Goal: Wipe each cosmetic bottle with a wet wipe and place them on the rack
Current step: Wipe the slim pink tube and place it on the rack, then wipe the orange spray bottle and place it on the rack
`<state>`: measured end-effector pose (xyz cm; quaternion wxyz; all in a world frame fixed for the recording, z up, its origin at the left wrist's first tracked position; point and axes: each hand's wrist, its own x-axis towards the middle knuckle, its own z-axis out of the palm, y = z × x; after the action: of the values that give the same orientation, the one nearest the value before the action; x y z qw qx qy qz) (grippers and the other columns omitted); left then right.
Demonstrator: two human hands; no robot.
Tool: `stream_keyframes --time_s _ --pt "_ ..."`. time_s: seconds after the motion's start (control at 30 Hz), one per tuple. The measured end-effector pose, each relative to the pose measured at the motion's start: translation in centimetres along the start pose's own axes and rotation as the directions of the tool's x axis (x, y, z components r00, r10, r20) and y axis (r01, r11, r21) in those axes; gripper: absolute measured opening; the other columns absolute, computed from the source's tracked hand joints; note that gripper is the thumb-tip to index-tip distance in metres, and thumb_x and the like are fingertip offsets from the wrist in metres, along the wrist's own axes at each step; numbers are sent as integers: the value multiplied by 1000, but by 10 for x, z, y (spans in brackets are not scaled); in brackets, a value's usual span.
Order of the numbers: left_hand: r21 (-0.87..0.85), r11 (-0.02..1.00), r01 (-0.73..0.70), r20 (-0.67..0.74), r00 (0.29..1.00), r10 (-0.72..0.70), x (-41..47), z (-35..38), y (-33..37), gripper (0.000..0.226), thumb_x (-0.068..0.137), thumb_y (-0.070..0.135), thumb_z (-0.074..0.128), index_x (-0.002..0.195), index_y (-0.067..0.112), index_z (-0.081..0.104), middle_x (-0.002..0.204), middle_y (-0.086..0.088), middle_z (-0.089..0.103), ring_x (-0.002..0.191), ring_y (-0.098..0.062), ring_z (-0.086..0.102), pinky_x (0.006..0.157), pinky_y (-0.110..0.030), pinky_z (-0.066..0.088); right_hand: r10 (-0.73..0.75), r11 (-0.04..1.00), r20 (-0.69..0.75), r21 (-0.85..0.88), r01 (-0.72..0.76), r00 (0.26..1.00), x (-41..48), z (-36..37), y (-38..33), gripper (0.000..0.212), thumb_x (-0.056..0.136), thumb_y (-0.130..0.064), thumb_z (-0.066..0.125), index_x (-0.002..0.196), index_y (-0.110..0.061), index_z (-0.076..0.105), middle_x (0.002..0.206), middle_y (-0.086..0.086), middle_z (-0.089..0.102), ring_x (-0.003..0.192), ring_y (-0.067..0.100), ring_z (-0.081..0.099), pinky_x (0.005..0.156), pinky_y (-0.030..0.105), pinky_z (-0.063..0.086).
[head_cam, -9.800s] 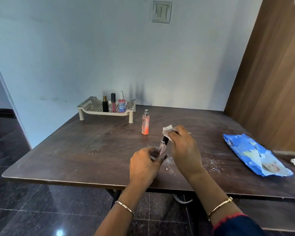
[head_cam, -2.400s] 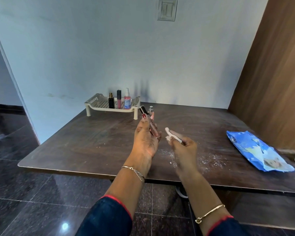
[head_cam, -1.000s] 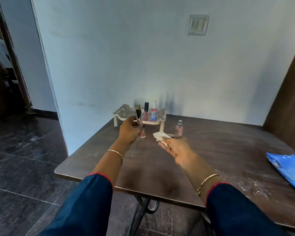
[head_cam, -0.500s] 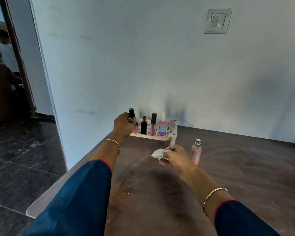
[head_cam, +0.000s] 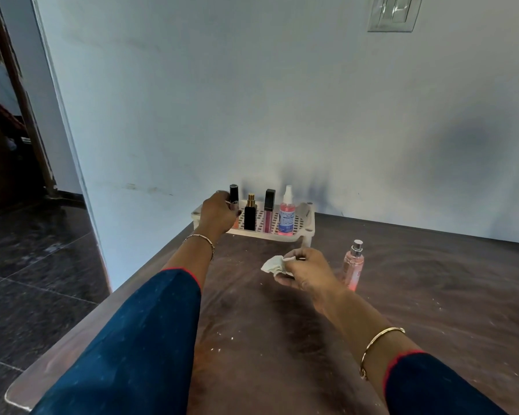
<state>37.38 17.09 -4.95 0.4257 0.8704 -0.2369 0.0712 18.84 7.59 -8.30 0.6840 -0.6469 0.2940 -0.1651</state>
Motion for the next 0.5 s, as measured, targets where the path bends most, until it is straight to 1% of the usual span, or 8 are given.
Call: stream_keyframes --time_s 0.17,0.3,0.37,0.5 --pt "-2 1000 4 -8 1000 -4 -2 -2 1 30 87 13 60 117 8 59 113 -12 67 108 -27 59 78 -23 35 5 1000 9 8 -5 1000 -2 1 0 21 86 10 57 102 -3 59 97 6 55 90 19 61 61 27 60" --pt "0 1000 -14 -10 1000 14 -3 -6 1 33 87 20 63 117 8 60 113 -11 68 108 -24 60 80 -23 37 0 1000 17 18 0 1000 -4 1 1 22 86 11 57 105 -1 59 98 5 54 90 19 60 61 27 60" --pt "-3 1000 -12 1 1000 12 -4 -10 3 40 85 22 67 120 6 58 116 -12 67 110 -24 60 86 -25 40 -3 1000 20 28 3 1000 -7 -1 1 22 86 11 57 104 -1 58 99 6 54 90 19 61 61 27 60" --pt "-7 1000 6 6 1000 -6 -13 -23 10 59 78 15 75 129 6 48 126 -13 60 118 -28 55 95 -31 41 -9 999 13 51 8 1000 -16 -5 0 20 86 11 56 101 -2 58 106 10 55 93 20 62 59 24 59"
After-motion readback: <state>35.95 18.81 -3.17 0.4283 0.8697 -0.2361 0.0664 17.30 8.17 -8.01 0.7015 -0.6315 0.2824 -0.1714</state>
